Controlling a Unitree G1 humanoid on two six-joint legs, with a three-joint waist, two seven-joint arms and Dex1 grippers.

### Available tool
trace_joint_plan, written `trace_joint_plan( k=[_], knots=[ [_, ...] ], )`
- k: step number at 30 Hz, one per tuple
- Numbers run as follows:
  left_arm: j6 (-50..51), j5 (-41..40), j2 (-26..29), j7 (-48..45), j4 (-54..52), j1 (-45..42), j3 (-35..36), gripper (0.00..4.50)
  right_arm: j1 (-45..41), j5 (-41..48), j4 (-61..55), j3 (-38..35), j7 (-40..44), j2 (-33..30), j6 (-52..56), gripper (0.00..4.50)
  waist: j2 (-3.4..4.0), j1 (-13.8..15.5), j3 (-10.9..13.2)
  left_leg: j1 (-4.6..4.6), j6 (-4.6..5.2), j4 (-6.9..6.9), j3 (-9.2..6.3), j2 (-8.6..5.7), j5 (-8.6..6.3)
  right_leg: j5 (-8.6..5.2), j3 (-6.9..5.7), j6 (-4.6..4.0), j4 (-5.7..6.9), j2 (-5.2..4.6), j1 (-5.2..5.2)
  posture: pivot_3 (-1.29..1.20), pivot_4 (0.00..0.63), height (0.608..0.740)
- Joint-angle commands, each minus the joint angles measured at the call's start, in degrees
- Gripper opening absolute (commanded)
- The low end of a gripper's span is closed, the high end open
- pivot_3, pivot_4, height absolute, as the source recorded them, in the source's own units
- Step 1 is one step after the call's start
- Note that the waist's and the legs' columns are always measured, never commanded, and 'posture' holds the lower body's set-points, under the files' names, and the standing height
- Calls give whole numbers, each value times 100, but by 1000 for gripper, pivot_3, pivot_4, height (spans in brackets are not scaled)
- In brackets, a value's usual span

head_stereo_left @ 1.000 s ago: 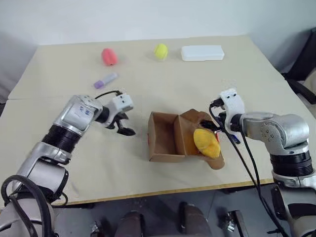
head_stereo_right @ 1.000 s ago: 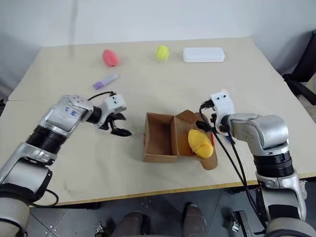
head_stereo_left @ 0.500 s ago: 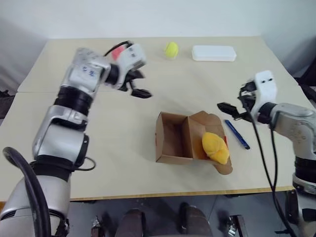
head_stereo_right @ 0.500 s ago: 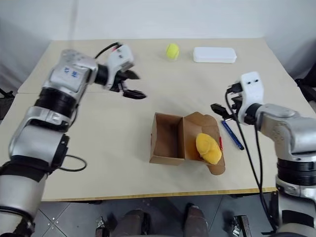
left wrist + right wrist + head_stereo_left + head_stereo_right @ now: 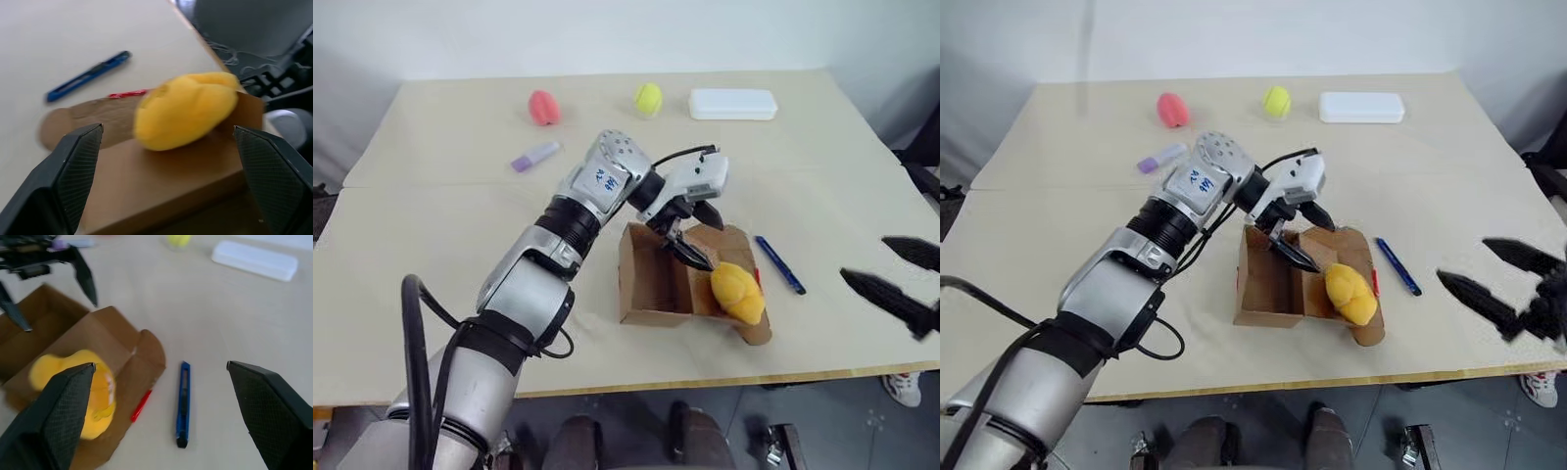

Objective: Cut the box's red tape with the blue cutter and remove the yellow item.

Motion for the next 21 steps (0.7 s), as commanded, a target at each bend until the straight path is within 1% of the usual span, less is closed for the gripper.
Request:
trace_joint_plan(
  k=[1,5,10,15,18,19,21],
  knots=[
    [91,77,-150,-102,-578,115,-183,4487,714,-279,-241,-217,452,-48,-584,4500,0,23,0,-6,2,9,0,-3,-1,1,9,0,0,-1,0,0,150,740],
    [-2,264,-345,159,-776,343,-357,4487,685,-114,-276,-170,113,15,-785,4500,-3,19,1,-8,10,50,1,-3,-6,14,21,-10,1,-1,8,0,150,740],
    [-359,545,-722,689,-541,436,-494,4487,768,71,-468,-168,-144,66,-843,4500,-3,68,2,-8,11,60,-1,-2,-6,22,23,-21,7,-1,7,0,150,740],
    [-764,863,-1057,1312,195,322,-516,4487,875,280,-620,-313,-408,89,-856,4500,-3,125,2,-12,13,60,-1,-2,-7,23,23,-22,3,0,7,0,150,740],
    [-965,1024,-1173,1511,555,287,-528,4487,990,392,-739,-405,-535,115,-861,4500,-3,145,2,-11,14,59,-1,-3,-8,23,22,-22,3,-1,7,0,150,740],
    [-1005,1044,-1192,1544,614,286,-509,4099,1032,436,-783,-434,-572,127,-866,4500,-3,147,2,-12,14,59,-1,-2,-8,23,22,-22,3,0,7,0,150,740],
    [-1125,1115,-1199,1579,753,289,-511,3575,1145,482,-883,-495,-657,167,-869,4500,-4,153,2,-12,15,59,-1,-2,-9,23,22,-22,2,-1,7,0,150,740]
  ],
)
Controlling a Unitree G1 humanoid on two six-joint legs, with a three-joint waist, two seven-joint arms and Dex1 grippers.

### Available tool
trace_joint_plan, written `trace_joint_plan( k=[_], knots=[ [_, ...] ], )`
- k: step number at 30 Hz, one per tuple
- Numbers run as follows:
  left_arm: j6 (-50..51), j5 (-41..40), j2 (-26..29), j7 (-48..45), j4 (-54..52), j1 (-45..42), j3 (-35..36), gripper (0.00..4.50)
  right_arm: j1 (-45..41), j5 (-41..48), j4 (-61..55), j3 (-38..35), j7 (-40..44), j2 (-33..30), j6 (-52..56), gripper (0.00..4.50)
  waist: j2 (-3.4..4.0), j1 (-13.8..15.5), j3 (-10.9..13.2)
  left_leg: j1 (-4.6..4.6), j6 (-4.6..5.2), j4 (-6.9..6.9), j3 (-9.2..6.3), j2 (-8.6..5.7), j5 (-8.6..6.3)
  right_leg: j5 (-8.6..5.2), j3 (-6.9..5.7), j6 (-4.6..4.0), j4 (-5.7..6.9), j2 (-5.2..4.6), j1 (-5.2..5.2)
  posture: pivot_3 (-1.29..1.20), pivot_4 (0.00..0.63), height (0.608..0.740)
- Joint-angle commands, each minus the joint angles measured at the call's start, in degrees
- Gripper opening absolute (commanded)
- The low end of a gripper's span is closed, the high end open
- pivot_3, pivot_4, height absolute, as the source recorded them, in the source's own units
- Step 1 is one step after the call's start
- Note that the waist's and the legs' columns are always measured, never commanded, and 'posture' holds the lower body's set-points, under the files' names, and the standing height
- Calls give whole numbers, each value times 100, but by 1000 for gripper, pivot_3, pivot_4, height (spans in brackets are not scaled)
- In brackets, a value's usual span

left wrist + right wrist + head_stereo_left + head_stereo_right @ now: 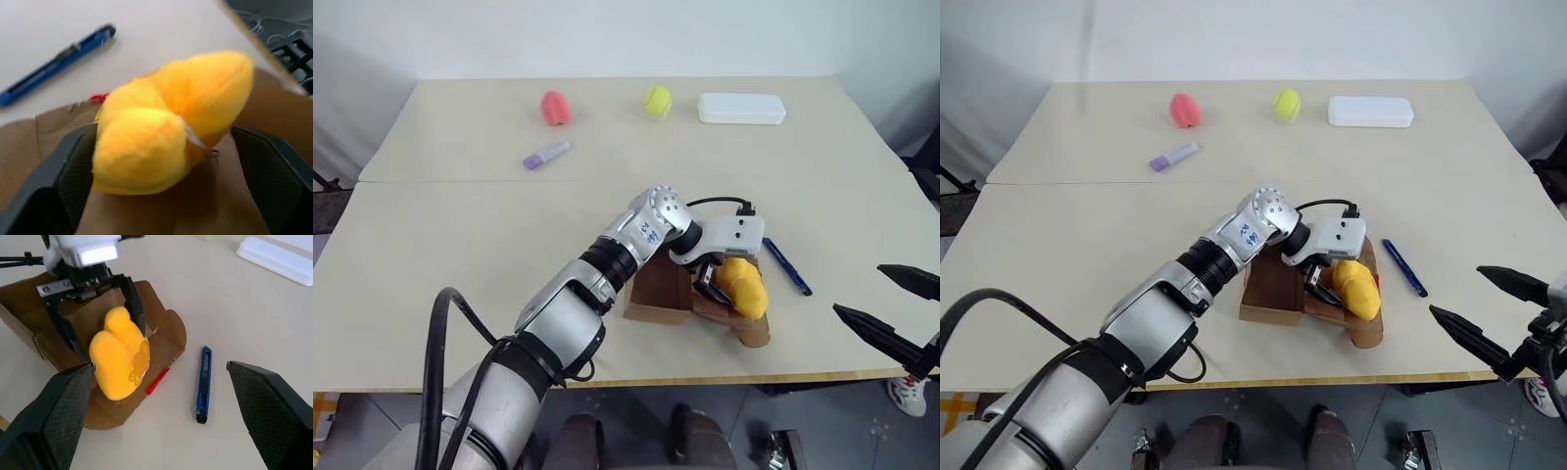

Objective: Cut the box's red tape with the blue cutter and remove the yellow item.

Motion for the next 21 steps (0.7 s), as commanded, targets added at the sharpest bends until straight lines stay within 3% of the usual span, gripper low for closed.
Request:
trace_joint_plan(
  k=[1,8,12,21],
  knots=[
    [-233,110,-76,42,147,-144,11,3267,171,168,-259,-275,-154,85,-107,4500,0,13,0,0,0,0,0,0,0,0,0,0,0,0,0,0,150,740],
    [-183,-83,-27,-79,182,-249,375,1166,205,277,-262,-177,-370,13,-150,4500,0,4,0,1,0,0,0,0,0,0,0,-1,0,0,0,0,150,740],
    [-33,-311,70,-137,19,-388,728,236,87,288,-138,-111,-383,-124,-155,4500,0,2,0,0,1,1,0,0,0,0,0,-1,0,0,0,0,150,740],
    [1384,-1157,622,-84,-1211,-565,1695,123,-442,336,307,220,-134,-302,-580,4500,0,-30,0,2,0,0,0,0,0,1,0,1,4,0,1,0,150,740]
  ],
)
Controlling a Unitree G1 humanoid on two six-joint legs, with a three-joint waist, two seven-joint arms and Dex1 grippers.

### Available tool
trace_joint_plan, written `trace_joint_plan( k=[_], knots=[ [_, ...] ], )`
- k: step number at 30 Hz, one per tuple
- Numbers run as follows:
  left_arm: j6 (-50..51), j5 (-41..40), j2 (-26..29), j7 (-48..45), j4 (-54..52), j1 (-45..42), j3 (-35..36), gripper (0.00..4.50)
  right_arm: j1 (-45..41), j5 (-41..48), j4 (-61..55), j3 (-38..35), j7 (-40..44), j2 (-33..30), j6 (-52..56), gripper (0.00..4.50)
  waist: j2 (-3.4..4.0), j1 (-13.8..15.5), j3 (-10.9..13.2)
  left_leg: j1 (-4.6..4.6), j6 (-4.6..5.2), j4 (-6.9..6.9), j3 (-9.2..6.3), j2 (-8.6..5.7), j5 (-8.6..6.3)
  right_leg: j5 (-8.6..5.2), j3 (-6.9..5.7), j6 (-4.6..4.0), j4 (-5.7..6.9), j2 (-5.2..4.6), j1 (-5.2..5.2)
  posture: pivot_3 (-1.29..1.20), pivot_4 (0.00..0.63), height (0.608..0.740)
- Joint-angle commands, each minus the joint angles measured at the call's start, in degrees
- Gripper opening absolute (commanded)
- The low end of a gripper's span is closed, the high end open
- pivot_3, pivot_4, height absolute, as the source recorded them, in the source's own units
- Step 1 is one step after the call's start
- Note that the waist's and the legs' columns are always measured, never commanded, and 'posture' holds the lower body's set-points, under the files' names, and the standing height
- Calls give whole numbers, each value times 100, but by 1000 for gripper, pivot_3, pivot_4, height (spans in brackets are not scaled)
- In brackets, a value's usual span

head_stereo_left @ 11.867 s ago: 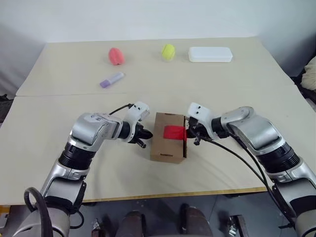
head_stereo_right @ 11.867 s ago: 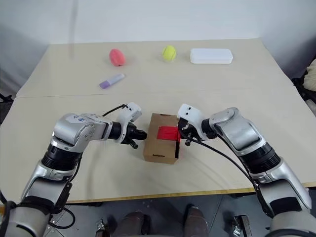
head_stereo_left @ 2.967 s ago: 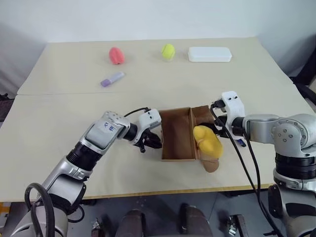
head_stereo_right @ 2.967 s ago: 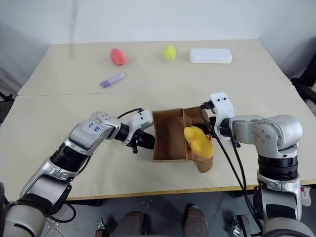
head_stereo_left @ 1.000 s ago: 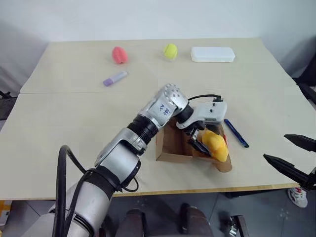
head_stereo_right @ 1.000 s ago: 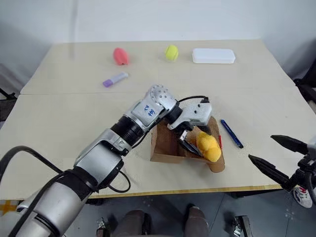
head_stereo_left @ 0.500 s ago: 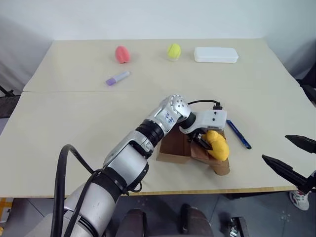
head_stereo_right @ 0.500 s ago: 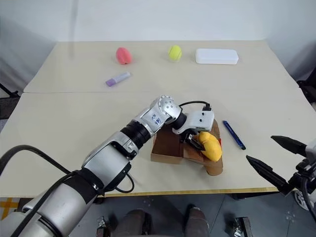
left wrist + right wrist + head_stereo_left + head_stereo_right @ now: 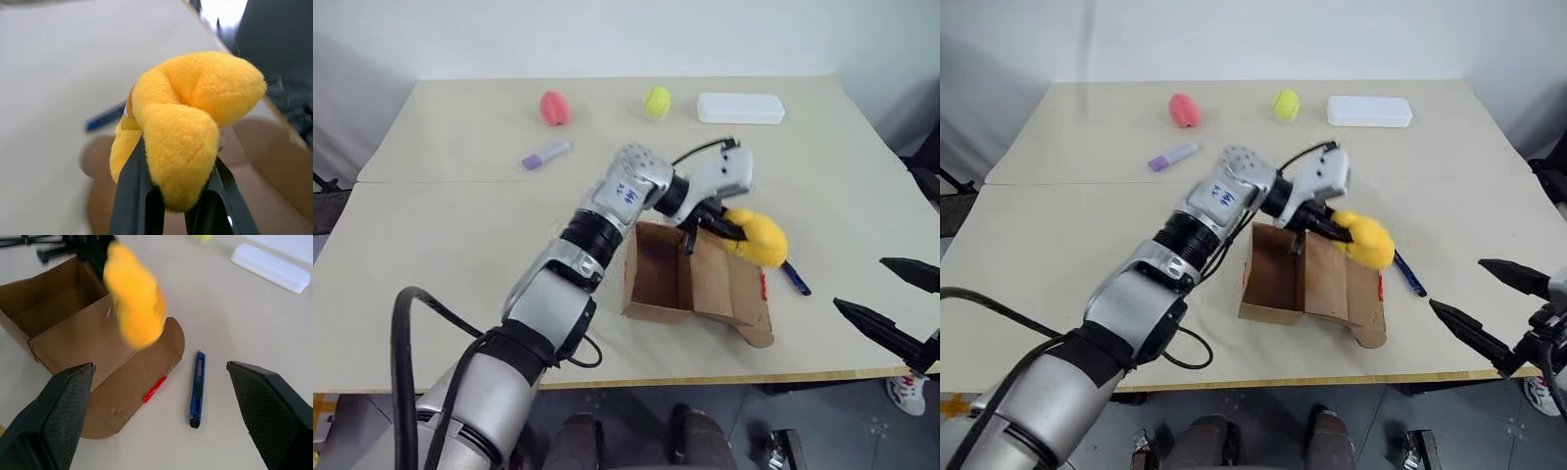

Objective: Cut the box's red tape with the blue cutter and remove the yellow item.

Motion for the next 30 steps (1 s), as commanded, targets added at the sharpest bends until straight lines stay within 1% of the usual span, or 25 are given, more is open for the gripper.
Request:
trace_joint_plan(
  k=[1,3,4,6,9,10,13,16,19,21,23,24,30],
  knots=[
    [665,-421,115,144,-704,-144,341,123,-239,90,177,151,123,-116,-295,4500,-1,0,0,-1,0,0,0,0,0,0,-1,1,0,0,0,0,150,740],
    [1087,-536,287,325,-1004,-155,496,123,-498,71,328,375,222,-148,-488,4500,0,-12,0,0,-1,0,0,0,0,1,0,2,2,0,0,0,150,740],
    [1330,-551,477,456,-1191,-149,582,122,-636,91,407,551,325,-194,-560,4500,0,-17,0,0,-1,-1,0,0,0,1,-1,2,2,0,0,0,150,740],
    [1866,-506,957,751,-1492,-119,722,122,-876,18,591,940,593,-334,-713,4500,1,-61,0,2,-1,-1,0,0,1,2,0,3,4,0,0,0,150,740],
    [2468,-183,1917,1299,-1881,142,802,122,-1407,-196,1088,1539,666,-544,-854,4500,2,-200,0,17,-5,-10,-1,1,3,2,0,4,16,1,-1,0,150,740],
    [2736,-72,2282,1366,-2161,351,734,122,-1586,-232,1231,1744,726,-592,-895,4500,2,-232,-1,20,-6,-13,-1,0,3,2,0,4,17,1,-3,0,150,740],
    [3457,-26,2974,1417,-3055,988,565,122,-1986,-372,1596,2191,910,-655,-1020,4500,5,-234,-2,35,-7,-19,-4,1,4,2,-2,4,36,1,-4,0,150,740],
    [4313,-78,3655,1567,-3963,1834,725,122,-2496,-565,2073,2706,1151,-704,-1184,4500,3,-192,-1,26,-8,-9,-4,1,3,3,-3,5,40,1,-9,0,150,740],
    [4783,-159,4143,1747,-4505,2514,927,122,-2939,-733,2454,3100,1335,-720,-1315,4500,-7,-150,5,15,-9,1,-12,1,3,3,-5,5,41,1,-12,0,150,740],
    [4961,-234,4340,1854,-4673,2813,1046,122,-3157,-832,2648,3282,1409,-714,-1380,4500,-8,-151,6,10,-9,7,-13,0,3,3,-5,5,41,1,-11,0,150,740],
    [5242,-352,4508,1966,-4773,3049,1277,838,-3382,-909,2840,3463,1519,-698,-1440,4500,-9,-149,6,10,-9,8,-14,0,3,2,-5,5,41,1,-10,0,150,740],
    [5349,-416,4551,2031,-4783,3107,1395,1047,-3488,-945,2931,3550,1563,-693,-1471,4500,-9,-159,6,12,-9,8,-14,0,3,3,-5,5,42,1,-10,0,150,740],
    [5558,-757,4879,2159,-5040,3290,1603,2932,-4010,-1134,3433,3927,1818,-629,-1661,4500,-9,-189,6,17,-12,6,-12,1,4,3,-5,5,48,1,-11,0,150,740]
  ],
)
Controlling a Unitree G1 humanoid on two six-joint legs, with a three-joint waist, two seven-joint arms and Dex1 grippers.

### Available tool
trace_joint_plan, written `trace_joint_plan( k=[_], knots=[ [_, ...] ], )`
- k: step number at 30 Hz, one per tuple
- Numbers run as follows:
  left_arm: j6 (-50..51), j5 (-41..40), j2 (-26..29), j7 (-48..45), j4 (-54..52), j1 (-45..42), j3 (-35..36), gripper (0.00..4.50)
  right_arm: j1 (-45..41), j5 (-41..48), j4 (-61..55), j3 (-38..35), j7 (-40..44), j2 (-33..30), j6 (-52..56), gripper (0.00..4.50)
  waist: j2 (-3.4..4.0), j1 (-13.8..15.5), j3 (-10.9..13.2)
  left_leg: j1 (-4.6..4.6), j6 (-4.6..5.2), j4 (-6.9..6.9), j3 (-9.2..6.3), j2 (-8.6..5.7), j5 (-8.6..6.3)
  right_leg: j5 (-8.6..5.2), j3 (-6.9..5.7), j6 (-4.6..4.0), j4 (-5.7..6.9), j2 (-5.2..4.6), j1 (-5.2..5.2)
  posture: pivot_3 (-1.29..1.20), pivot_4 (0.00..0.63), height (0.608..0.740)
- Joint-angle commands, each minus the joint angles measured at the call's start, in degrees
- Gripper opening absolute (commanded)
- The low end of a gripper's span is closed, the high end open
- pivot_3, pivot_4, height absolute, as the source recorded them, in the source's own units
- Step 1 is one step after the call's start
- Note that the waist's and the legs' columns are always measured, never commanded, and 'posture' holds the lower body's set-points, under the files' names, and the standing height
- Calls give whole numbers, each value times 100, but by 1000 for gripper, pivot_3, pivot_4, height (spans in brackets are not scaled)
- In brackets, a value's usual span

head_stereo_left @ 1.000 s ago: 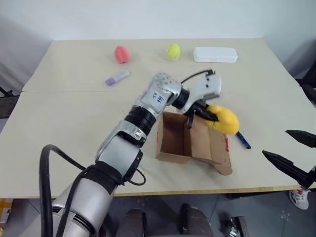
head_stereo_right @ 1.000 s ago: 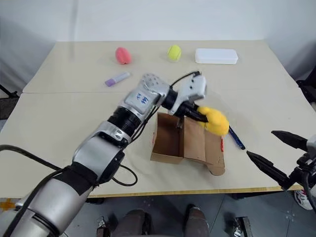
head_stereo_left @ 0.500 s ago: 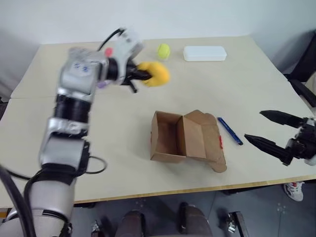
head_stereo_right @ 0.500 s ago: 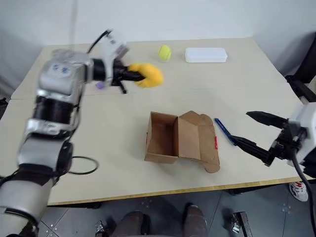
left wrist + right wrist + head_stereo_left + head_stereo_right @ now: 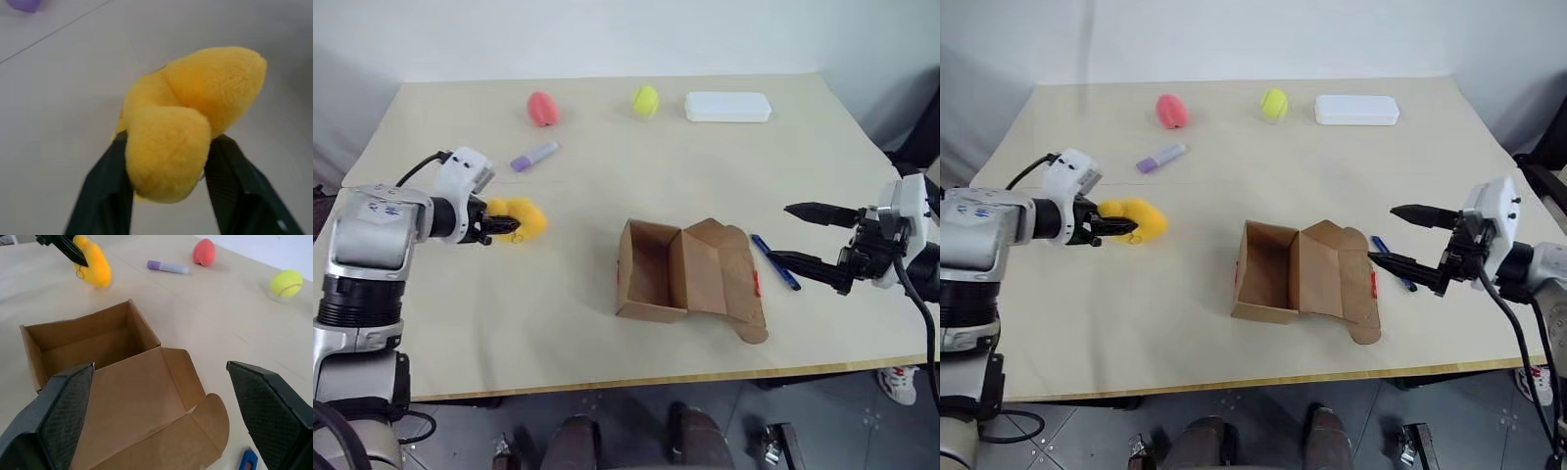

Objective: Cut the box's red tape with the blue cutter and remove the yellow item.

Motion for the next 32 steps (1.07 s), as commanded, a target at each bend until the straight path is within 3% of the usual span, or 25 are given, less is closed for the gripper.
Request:
trace_joint_plan(
  k=[1,5,9,11,14,19,26,32],
  knots=[
    [80,-242,202,78,-352,86,248,3273,-247,-95,209,51,173,5,-216,4500,0,0,0,0,0,-1,2,0,0,0,0,0,-1,0,0,0,150,740],
    [140,-470,369,118,-559,284,375,4483,-446,-180,441,138,308,13,-320,4500,0,-4,0,0,-1,-1,3,0,0,0,0,0,1,0,-1,0,150,740],
    [103,-701,446,165,-879,540,577,4483,-515,-225,595,127,407,-32,-386,4500,0,-4,0,0,-2,-1,4,1,0,0,0,0,0,0,-2,0,150,740],
    [-594,-761,374,197,-1157,851,820,4483,-483,-279,705,64,452,-94,-417,4500,0,-5,0,1,-3,-1,4,1,0,0,0,0,-1,0,-1,0,150,740],
    [-2221,-1328,-417,50,-1641,1523,1675,4483,-321,-422,1085,-50,642,-214,-567,4500,1,13,0,1,-6,-1,5,4,-2,0,-1,0,-1,0,-2,0,150,740],
    [-3114,-1902,-995,-192,-2425,3047,2256,4483,95,-957,2130,-34,1219,-513,-1335,4500,-1,-17,-1,3,-12,0,12,4,-7,0,-2,0,-3,-1,-3,0,150,740],
    [-4031,-1945,-1032,-662,-2570,4922,2141,4483,-173,-1778,3814,356,1655,-529,-2762,4500,7,-136,-4,40,-12,-3,35,7,-7,0,12,-5,-1,-1,18,0,150,740],
    [-4445,-2000,-1168,-574,-2402,5118,1937,4483,-348,-1859,3916,398,1556,-416,-2909,4500,15,-143,-2,57,-14,-6,40,12,-5,-4,15,-21,8,-1,23,0,150,740]
  ],
)
